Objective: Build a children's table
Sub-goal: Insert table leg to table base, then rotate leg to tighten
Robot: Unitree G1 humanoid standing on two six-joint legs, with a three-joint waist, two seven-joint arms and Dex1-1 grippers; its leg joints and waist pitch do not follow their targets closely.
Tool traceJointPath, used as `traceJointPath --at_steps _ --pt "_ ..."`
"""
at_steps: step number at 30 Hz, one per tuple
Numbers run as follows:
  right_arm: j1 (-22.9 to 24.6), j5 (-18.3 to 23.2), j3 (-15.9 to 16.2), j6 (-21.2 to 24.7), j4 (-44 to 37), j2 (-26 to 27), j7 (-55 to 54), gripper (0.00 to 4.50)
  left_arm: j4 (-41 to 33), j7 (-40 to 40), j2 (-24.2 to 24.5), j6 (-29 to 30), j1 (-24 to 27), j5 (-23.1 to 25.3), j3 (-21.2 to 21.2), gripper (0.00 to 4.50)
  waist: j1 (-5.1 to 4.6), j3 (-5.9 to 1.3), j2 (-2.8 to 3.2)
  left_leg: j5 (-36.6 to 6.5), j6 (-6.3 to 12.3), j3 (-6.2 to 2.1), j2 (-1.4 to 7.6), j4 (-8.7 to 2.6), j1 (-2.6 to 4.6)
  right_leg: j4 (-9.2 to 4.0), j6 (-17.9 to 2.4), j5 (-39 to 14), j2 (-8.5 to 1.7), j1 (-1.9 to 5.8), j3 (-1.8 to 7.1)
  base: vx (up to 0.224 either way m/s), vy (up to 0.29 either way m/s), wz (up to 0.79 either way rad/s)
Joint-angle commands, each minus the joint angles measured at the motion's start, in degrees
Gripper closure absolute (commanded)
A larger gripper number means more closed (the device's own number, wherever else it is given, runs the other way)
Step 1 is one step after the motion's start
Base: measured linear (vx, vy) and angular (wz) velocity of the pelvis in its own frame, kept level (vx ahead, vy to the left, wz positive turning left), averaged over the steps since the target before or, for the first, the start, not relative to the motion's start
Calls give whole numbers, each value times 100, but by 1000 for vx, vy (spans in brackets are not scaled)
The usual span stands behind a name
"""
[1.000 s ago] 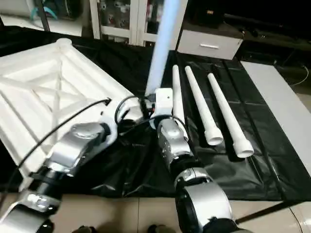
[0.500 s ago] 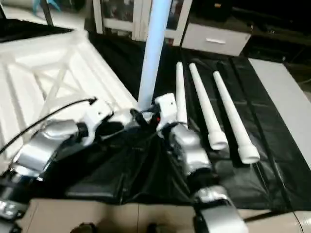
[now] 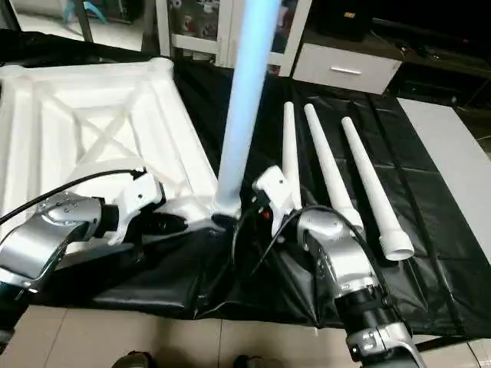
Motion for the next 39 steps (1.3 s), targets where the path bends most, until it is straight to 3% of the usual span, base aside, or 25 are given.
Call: traceJointPath --at_steps 1,10,17,27,39 --pt "18 41 45 135 -203 -106 99 10 -103 -293 7 -14 97 -25 -371 450 10 -379 132 -922 107 33 109 -324 143 -261 -1279 -384 -240 327 208 0 0 0" --pt "-47 12 57 219 -195 -132 190 10 -106 -334 63 -25 110 5 -357 450 61 -363 120 -1302 -63 12 112 -329 136 -297 -1116 -1004 -266 309 218 0 0 0" --pt "-37 26 33 221 -190 -139 169 71 -91 -338 63 -54 133 22 -359 450 64 -385 114 -1064 -10 18 100 -301 134 -253 -1170 -663 -248 317 210 0 0 0" --pt "4 18 38 226 -177 -127 165 161 -78 -355 65 -68 128 15 -385 450 64 -391 125 -1044 10 15 96 -291 132 -240 -1209 -615 -244 329 205 0 0 0" --pt "106 13 -10 168 -20 -17 36 176 -126 -369 100 -22 176 6 -390 450 67 -389 119 -1017 24 15 94 -284 129 -235 -1229 -617 -252 336 206 0 0 0"
